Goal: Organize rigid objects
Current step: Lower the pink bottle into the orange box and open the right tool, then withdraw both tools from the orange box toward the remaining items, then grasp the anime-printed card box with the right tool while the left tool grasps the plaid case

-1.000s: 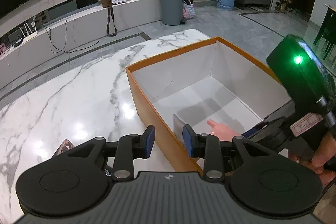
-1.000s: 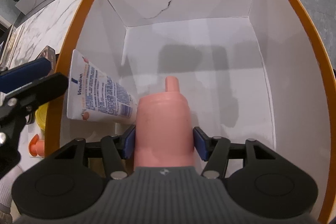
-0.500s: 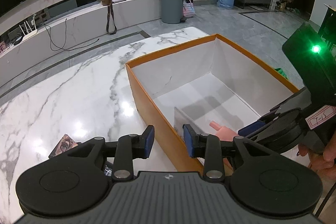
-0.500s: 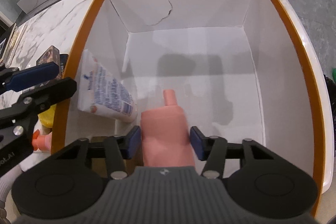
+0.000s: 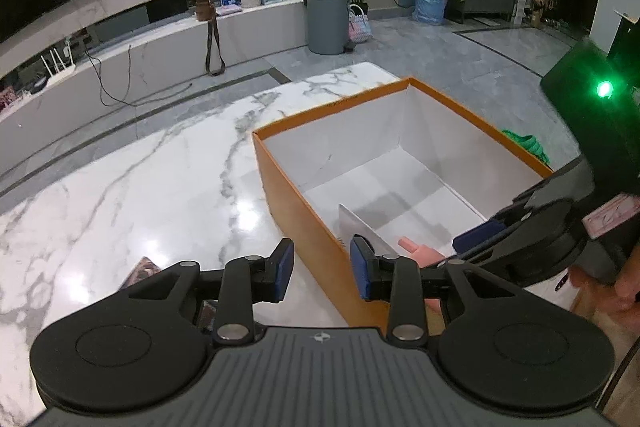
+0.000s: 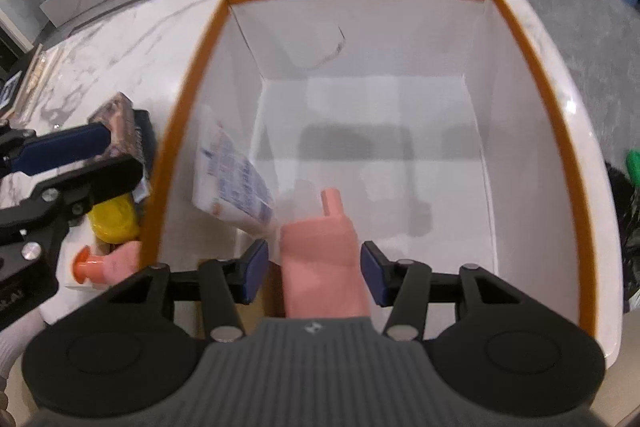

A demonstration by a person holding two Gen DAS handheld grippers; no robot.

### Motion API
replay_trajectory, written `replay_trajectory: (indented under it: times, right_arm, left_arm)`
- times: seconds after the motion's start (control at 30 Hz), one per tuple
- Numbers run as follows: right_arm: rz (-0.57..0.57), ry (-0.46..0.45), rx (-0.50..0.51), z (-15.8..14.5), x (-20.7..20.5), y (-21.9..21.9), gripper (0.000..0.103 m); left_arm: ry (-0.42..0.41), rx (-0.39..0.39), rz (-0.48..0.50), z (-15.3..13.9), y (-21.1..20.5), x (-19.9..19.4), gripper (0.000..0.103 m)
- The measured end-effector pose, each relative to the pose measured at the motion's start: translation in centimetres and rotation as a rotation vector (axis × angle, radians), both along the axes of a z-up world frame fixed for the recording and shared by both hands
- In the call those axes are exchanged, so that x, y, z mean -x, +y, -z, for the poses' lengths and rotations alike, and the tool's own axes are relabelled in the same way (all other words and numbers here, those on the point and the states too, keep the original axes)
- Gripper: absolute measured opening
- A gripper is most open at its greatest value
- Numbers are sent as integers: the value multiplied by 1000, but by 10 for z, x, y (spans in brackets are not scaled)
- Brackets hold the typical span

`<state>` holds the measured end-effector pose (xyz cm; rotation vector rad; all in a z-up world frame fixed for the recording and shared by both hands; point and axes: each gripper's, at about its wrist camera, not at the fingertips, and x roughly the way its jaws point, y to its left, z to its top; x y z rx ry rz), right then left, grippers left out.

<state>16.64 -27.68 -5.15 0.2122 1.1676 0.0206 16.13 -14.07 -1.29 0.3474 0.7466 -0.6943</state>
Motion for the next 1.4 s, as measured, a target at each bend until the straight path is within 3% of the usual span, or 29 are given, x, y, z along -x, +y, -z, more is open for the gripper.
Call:
replay_trajectory:
  times: [0.23, 0.37, 0.57, 0.7, 0.87, 1.03, 1.1, 1.2, 1.33, 1.4]
  right_arm:
    - [-60, -102, 8, -44, 16, 21, 55]
    - [-108, -145, 9, -67, 24, 37, 56]
    - [-178, -183, -16, -82, 34, 72, 56]
    - [-244, -196, -30, -82, 35, 100, 56]
    - [-310, -165, -19, -65, 24, 136, 54]
    - [-352, -123, 10, -43, 3, 155, 53]
    - [-359, -114, 25, -36, -11, 161, 54]
    - [-378, -112, 41, -30, -33, 169, 54]
    - [-403, -111, 65, -21, -60, 175, 56]
    - [-425, -111, 78, -16, -69, 177, 62]
  left_arm:
    - [-41, -92, 32, -29, 20, 19, 39]
    - [-64, -208, 42, -48, 37, 30, 39]
    - [-36, -286, 23, -65, 69, 39, 40]
    - [31, -246, -52, -58, 94, 26, 43]
    - [114, -173, -184, -22, 118, -7, 44]
    - [231, -122, -262, 12, 137, -42, 54]
    - [241, -116, -278, 18, 140, -57, 60]
    - [234, -45, -343, 24, 148, -76, 72]
    - [296, -8, -417, 46, 154, -97, 73]
    - [318, 21, -457, 56, 160, -102, 73]
